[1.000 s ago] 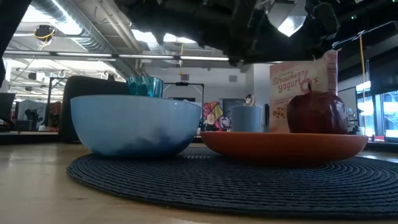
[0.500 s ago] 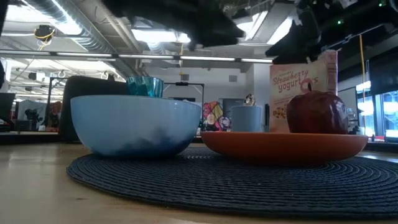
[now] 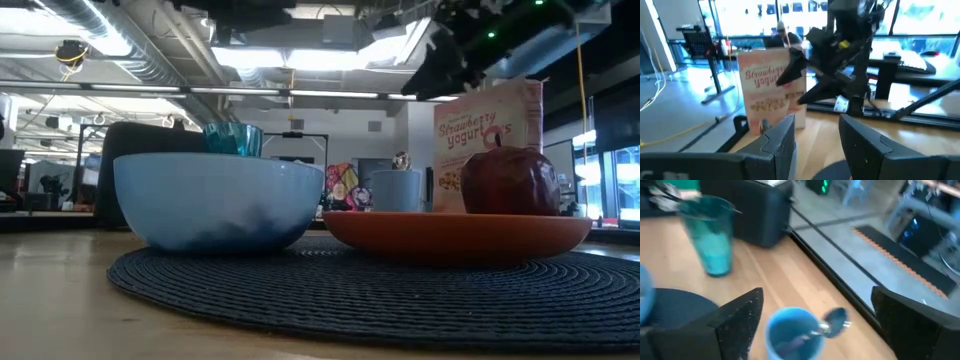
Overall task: Arrange a breakfast setting
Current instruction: Put the purple spoon to the top of the orange plate on the table mat
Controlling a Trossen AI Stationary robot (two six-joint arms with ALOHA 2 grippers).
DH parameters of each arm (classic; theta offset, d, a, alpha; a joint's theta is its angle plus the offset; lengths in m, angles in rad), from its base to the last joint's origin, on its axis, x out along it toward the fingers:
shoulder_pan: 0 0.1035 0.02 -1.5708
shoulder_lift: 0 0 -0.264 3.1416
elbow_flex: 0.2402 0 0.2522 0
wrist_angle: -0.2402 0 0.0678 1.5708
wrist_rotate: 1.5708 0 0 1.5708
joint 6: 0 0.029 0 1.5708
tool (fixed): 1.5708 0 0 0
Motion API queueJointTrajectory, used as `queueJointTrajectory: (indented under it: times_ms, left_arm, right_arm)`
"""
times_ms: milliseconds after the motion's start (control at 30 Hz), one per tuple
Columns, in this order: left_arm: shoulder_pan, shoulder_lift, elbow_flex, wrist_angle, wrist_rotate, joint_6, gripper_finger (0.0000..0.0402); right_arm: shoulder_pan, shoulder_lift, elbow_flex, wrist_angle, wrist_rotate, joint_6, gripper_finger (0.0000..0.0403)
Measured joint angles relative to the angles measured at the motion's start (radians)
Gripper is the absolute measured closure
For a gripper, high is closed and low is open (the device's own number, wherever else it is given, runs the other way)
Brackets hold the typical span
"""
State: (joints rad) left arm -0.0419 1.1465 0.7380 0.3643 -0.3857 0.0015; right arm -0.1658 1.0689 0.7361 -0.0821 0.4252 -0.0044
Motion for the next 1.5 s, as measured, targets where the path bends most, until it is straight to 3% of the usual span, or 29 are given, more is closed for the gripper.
queueJointTrajectory:
  times_ms: [167,433,667,900,1233,1500]
  left_arm:
    - [-0.007,-0.058,-0.022,-0.035,-0.014,0.000,0.0253]
    - [-0.007,-0.045,-0.024,-0.055,-0.041,0.006,0.0253]
    - [-0.006,-0.045,-0.024,-0.068,-0.059,0.015,0.0253]
    - [-0.006,-0.045,-0.024,-0.068,-0.075,0.030,0.0253]
    - [-0.006,-0.045,-0.023,-0.066,-0.075,0.030,0.0253]
    - [-0.006,-0.045,-0.023,-0.066,-0.075,0.029,0.0253]
  right_arm:
    - [-0.160,0.080,0.142,-0.150,-0.181,0.001,0.0099]
    - [-0.284,0.273,0.288,-0.297,-0.287,-0.001,0.0159]
    - [-0.288,0.370,0.298,-0.313,-0.272,-0.030,0.0179]
    - [-0.288,0.390,0.299,-0.331,-0.164,-0.053,0.0198]
    - [-0.288,0.390,0.299,-0.338,-0.182,-0.053,0.0251]
    - [-0.286,0.390,0.299,-0.336,-0.217,-0.047,0.0271]
